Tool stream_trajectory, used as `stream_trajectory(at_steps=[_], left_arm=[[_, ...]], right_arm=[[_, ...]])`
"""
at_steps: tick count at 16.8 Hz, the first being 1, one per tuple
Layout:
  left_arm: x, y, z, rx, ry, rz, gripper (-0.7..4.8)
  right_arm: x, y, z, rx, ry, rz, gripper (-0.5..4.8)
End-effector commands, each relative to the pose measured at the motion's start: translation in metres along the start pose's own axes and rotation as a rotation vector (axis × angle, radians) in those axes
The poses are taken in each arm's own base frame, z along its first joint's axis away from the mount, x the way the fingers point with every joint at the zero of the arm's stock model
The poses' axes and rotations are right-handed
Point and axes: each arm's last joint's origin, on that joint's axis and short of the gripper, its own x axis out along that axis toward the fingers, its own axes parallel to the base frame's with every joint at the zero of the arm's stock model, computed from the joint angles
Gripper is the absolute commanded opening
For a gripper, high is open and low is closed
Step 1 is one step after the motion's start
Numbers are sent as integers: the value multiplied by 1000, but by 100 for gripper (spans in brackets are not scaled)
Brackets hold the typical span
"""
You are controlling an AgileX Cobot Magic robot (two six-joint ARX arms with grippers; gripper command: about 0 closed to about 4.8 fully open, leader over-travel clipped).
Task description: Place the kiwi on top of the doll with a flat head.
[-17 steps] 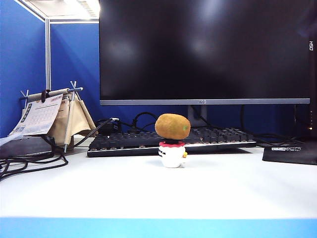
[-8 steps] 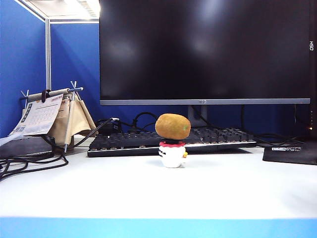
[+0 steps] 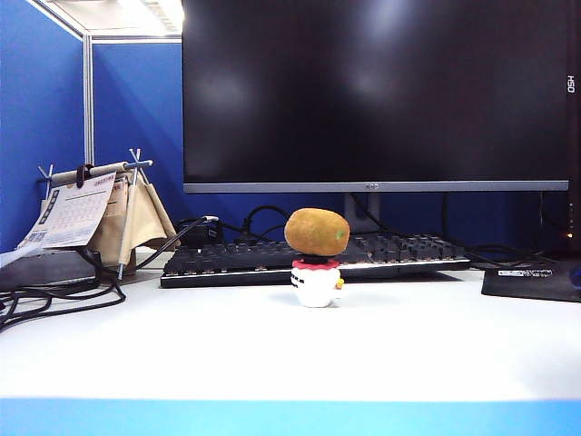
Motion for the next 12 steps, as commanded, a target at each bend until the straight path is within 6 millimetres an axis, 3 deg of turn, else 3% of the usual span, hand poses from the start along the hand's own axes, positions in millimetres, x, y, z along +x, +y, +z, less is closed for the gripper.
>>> stream_trajectory(at_steps=[1, 2, 12], left_arm=[[1, 0, -1, -6, 0, 0, -4], [1, 0, 0, -6, -3, -1, -3], [1, 0, 0, -6, -3, -1, -4]], right_arm=[[1, 0, -1, 2, -8, 7, 77], [1, 0, -1, 2, -8, 8, 33], [1, 1, -1, 20, -7, 21, 35]])
